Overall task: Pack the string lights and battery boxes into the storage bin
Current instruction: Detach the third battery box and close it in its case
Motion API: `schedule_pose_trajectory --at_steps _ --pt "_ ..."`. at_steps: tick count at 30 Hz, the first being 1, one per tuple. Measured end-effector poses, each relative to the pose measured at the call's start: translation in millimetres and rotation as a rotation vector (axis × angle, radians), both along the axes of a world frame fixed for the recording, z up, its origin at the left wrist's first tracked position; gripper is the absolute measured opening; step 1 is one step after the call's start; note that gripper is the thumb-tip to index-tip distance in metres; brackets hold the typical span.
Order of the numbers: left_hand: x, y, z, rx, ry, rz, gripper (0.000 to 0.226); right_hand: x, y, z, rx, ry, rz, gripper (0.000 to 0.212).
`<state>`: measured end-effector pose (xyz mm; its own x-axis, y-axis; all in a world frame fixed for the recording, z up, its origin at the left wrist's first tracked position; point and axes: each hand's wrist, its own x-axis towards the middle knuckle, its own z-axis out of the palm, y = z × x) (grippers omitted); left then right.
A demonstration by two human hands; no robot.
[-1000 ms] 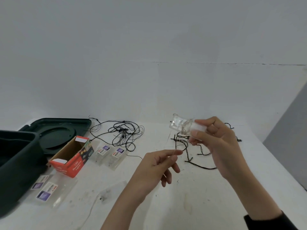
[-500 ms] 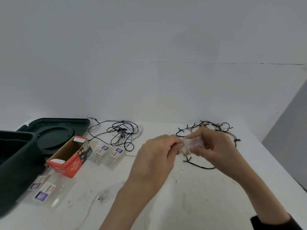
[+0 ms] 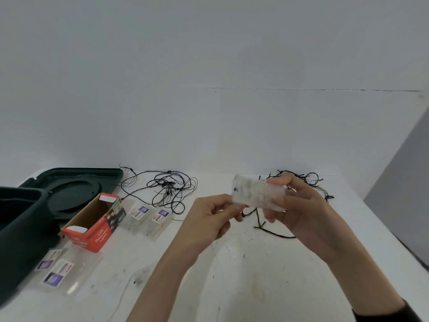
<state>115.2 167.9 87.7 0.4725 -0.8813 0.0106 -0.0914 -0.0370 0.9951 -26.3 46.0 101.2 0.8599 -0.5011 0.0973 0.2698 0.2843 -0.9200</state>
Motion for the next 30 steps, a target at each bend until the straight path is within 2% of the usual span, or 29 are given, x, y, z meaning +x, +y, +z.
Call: schedule_pose_trajectory --at_steps 5,10,12,15,17,18,19,21,22,25,27,30 --pt "-2 0 -9 -0.008 0.042 -0.005 0.016 8 3 5 -0.017 -0.030 -0.292 0.024" --pt "8 6 -13 0.055 0.014 -0.028 0.014 8 0 9 -0.232 -0.073 -0.600 0.019" --pt "8 7 -11 0.062 0.018 -0.066 0.014 10 -3 6 -0.435 -0.026 -0.745 0.021" --pt "5 8 -7 0.038 0.001 -0.106 0.014 14 -7 -4 -1.024 0.166 -0.962 0.017" --pt "5 5 -4 -0.001 -0.083 -0.067 0.015 15 -10 -13 -1.390 0.257 -0.945 0.019" --pt "6 3 -4 -0.023 -0.137 -0.032 0.016 15 -11 -16 -1.488 0.331 -0.862 0.022" --pt "8 1 -5 -0.039 -0.189 0.007 0.017 15 -12 -16 -1.502 0.442 -0.742 0.024" --pt "12 -5 -9 -0.055 -0.283 0.077 0.019 14 -13 -17 -1.350 0.658 -0.398 0.024" --pt "15 -8 -13 -0.058 -0.318 0.101 0.021 13 -14 -18 -1.232 0.698 -0.238 0.025" --pt "25 -18 -31 -0.049 -0.367 0.153 0.024 12 -18 -21 -0.772 0.592 0.076 0.021" --pt "30 -24 -46 -0.019 -0.381 0.175 0.024 14 -20 -26 -0.413 0.425 0.127 0.021" --pt "29 -26 -68 0.045 -0.402 0.129 0.020 21 -23 -40 0.001 0.240 0.031 0.021"
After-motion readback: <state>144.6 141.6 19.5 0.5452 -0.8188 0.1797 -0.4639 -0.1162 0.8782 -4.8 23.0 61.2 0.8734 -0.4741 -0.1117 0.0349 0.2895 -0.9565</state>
